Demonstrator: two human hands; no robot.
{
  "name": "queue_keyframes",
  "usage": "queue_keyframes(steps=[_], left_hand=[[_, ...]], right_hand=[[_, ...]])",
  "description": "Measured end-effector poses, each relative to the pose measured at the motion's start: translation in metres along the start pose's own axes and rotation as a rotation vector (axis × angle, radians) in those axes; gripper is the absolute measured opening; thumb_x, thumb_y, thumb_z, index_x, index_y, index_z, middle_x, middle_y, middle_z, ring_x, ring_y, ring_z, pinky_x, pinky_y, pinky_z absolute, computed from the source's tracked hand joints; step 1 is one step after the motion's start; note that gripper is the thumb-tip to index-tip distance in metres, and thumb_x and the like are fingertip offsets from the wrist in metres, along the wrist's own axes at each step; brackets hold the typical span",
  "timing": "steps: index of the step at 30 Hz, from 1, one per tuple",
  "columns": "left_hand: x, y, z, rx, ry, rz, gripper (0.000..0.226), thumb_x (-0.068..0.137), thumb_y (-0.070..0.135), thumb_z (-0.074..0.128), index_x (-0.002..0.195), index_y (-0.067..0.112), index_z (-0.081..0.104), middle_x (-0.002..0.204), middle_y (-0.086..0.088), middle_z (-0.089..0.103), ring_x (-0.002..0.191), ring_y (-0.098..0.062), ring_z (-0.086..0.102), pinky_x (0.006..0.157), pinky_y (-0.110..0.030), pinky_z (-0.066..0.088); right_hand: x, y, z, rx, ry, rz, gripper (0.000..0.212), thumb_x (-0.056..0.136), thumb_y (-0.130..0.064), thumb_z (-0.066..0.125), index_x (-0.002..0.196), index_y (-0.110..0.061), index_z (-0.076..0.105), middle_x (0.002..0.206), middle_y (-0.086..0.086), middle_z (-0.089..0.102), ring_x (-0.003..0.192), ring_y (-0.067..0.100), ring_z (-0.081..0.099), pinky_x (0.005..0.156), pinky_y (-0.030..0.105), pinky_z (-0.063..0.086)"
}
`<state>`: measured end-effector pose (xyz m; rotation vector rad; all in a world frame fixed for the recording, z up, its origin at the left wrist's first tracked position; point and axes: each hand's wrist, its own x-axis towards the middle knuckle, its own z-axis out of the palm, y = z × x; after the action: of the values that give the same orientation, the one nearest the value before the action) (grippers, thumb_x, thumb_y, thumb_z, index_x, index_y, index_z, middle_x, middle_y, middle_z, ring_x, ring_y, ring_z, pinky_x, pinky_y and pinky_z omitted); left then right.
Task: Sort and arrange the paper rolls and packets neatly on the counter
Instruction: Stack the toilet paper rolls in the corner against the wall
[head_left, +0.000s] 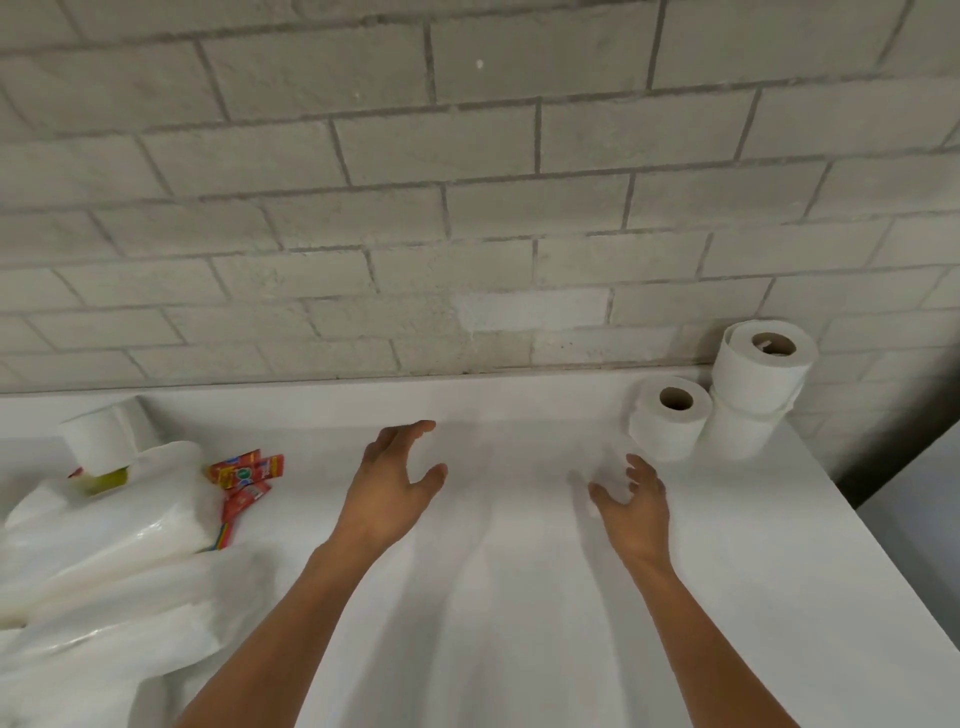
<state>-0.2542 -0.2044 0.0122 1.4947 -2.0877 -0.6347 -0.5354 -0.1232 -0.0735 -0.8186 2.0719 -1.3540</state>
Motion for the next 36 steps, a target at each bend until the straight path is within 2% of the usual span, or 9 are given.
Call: queue_keyframes(steps=[3, 8, 12, 15, 20, 27, 36], left_hand=[[-0.006, -0.009, -0.021, 0.048, 0.032, 0.013, 0.054, 0.092, 0.041, 0.062, 0.142, 0.036, 0.043, 0.144, 0.009, 0.043, 0.134, -0.015, 0.04, 0.101, -0.03, 0.04], [-0.011, -0.045, -0.072, 0.113, 0.092, 0.033, 0.052, 0.092, 0.039, 0.062, 0.141, 0.033, 0.046, 0.143, 0.007, 0.045, 0.132, -0.018, 0.042, 0.094, -0.03, 0.043], [-0.01, -0.085, -0.12, 0.164, 0.121, -0.008, 0.052, 0.092, 0.041, 0.059, 0.142, 0.034, 0.045, 0.145, 0.01, 0.043, 0.132, -0.019, 0.041, 0.097, -0.032, 0.045], [-0.005, -0.131, -0.16, 0.16, 0.162, -0.088, 0.051, 0.09, 0.043, 0.057, 0.139, 0.037, 0.045, 0.143, 0.011, 0.043, 0.131, -0.02, 0.042, 0.1, -0.039, 0.047], [0.012, -0.187, -0.211, 0.164, 0.23, -0.227, 0.055, 0.09, 0.04, 0.058, 0.142, 0.032, 0.043, 0.146, 0.003, 0.042, 0.13, -0.027, 0.041, 0.099, -0.041, 0.042], [0.033, -0.289, -0.267, 0.026, 0.335, -0.51, 0.079, 0.081, 0.043, 0.068, 0.148, 0.028, 0.03, 0.151, -0.005, 0.031, 0.132, -0.039, 0.035, 0.104, -0.05, 0.039], [0.064, -0.348, -0.273, -0.132, 0.345, -0.703, 0.114, 0.074, 0.058, 0.075, 0.155, 0.027, 0.002, 0.161, -0.015, 0.012, 0.139, -0.048, 0.027, 0.113, -0.057, 0.027]], right_hand=[[-0.018, -0.018, 0.021, -0.041, -0.11, -0.064, 0.061, 0.086, -0.024, 0.075, 0.14, -0.021, 0.048, 0.137, 0.005, 0.051, 0.119, 0.018, 0.052, 0.091, 0.027, 0.041], [-0.05, -0.061, 0.066, -0.121, -0.281, -0.142, 0.059, 0.087, -0.03, 0.074, 0.139, -0.025, 0.048, 0.133, 0.002, 0.052, 0.11, 0.013, 0.051, 0.09, 0.025, 0.04], [-0.077, -0.098, 0.103, -0.189, -0.317, -0.221, 0.059, 0.086, -0.033, 0.075, 0.139, -0.026, 0.048, 0.131, 0.001, 0.053, 0.109, 0.013, 0.052, 0.091, 0.027, 0.041], [-0.098, -0.128, 0.14, -0.185, -0.343, -0.266, 0.059, 0.086, -0.034, 0.075, 0.139, -0.027, 0.048, 0.13, -0.001, 0.053, 0.113, 0.016, 0.054, 0.091, 0.028, 0.042], [-0.116, -0.164, 0.179, -0.185, -0.342, -0.302, 0.057, 0.087, -0.036, 0.074, 0.137, -0.032, 0.048, 0.128, -0.005, 0.053, 0.116, 0.016, 0.054, 0.09, 0.027, 0.041], [-0.141, -0.203, 0.241, -0.174, -0.348, -0.334, 0.055, 0.086, -0.037, 0.074, 0.135, -0.035, 0.049, 0.128, -0.008, 0.053, 0.113, 0.012, 0.054, 0.088, 0.027, 0.04], [-0.152, -0.218, 0.275, -0.154, -0.353, -0.312, 0.056, 0.085, -0.041, 0.073, 0.135, -0.038, 0.048, 0.128, -0.013, 0.052, 0.115, 0.009, 0.053, 0.089, 0.026, 0.041]])
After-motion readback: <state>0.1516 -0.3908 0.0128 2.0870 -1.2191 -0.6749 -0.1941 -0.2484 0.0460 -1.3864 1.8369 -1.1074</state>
